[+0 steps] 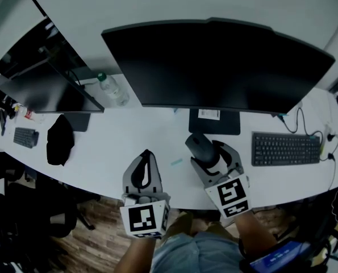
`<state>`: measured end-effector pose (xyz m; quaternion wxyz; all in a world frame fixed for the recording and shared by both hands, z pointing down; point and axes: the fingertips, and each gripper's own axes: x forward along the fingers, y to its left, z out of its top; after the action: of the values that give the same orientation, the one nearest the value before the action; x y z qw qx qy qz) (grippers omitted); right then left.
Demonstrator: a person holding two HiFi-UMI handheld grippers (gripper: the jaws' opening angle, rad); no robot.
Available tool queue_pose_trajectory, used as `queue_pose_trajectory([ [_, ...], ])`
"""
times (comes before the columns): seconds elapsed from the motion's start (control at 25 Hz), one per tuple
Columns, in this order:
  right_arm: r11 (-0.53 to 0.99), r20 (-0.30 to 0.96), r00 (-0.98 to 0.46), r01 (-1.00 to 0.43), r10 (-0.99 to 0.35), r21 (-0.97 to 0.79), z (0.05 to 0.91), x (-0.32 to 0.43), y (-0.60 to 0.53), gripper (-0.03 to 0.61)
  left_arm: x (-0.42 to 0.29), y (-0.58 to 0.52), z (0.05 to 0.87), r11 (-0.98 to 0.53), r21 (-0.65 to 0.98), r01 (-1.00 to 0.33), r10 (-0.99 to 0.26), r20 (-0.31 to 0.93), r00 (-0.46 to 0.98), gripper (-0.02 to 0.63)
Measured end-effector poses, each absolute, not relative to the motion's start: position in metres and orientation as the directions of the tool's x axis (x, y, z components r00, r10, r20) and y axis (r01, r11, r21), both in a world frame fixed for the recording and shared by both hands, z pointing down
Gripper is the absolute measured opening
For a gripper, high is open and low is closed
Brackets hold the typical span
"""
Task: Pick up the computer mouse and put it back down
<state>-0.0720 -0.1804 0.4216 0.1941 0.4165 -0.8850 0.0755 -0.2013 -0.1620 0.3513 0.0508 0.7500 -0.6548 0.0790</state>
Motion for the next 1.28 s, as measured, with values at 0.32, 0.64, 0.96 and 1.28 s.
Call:
queue_pose_trajectory([
  [0.32,0.641,0.462,-0.562,-0.768,-0.686,0.017,0.453,-0.076,-0.178,0.302,-0.204,-0.165,0.373,-0.17,-0.019,-0.985,-0.96,0.229,0.161,0.008],
  [0.64,0.621,0.508,-0.539,-0.783,-0.672,-0.011,0.484,-0.079,-0.176,0.302,-0.208,-0.168,0.392,-0.189,0.003,-0.982,-0.948,0.259,0.183,0.008],
  [0.96,0.609,0.554,-0.519,-0.793,-0.651,-0.027,0.514,-0.078,-0.172,0.302,-0.216,-0.169,0.406,-0.19,-0.01,-0.982,-0.937,0.301,0.179,0.008],
  [1.28,0.599,0.599,-0.5,-0.799,-0.625,-0.042,0.544,-0.077,-0.17,0.302,-0.216,-0.173,0.416,-0.201,0.017,-0.979,-0.926,0.322,0.196,0.008],
])
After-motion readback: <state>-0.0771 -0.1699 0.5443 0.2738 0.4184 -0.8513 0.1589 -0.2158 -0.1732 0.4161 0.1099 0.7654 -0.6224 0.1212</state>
